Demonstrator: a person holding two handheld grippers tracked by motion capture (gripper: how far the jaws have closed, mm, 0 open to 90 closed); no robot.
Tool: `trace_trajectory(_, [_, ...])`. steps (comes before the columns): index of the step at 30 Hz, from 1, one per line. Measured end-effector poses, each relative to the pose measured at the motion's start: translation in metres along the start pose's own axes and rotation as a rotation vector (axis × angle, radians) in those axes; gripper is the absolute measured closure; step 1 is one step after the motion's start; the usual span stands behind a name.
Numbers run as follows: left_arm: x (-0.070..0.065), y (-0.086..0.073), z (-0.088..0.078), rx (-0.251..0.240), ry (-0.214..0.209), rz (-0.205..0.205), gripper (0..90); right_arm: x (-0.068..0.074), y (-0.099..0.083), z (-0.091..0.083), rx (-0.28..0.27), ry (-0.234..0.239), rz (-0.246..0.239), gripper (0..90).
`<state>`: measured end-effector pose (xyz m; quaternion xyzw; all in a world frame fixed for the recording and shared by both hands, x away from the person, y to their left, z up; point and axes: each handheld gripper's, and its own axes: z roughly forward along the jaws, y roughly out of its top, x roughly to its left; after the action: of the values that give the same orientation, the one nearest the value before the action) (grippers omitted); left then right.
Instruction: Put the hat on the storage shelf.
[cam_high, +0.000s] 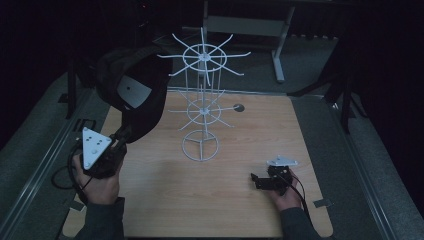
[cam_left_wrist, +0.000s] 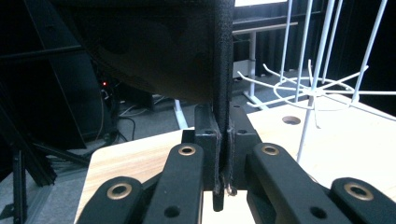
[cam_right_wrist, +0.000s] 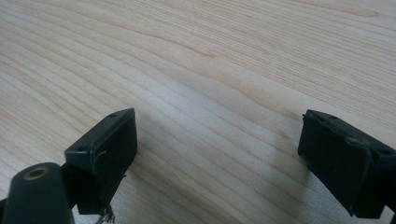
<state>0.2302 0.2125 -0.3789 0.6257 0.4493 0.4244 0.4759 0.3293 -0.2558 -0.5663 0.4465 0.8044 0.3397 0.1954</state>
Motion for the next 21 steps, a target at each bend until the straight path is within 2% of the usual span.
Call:
trace_trajectory(12, [-0.015, -0.011, 0.007, -0.014, -0.002, 0.041, 86.5, 0.000, 0.000, 0.000, 0.000, 0.000, -0.001, 11.7])
trace_trajectory(15, [-0.020, -0.017, 0.011, -0.036, -0.002, 0.069, 86.4, 0.000, 0.000, 0.000, 0.000, 0.000, -0.001, 11.6])
trace_trajectory(21, [-0.024, -0.026, 0.021, -0.019, -0.023, 0.085, 86.4, 0.000, 0.000, 0.000, 0.001, 0.001, -0.001, 11.7])
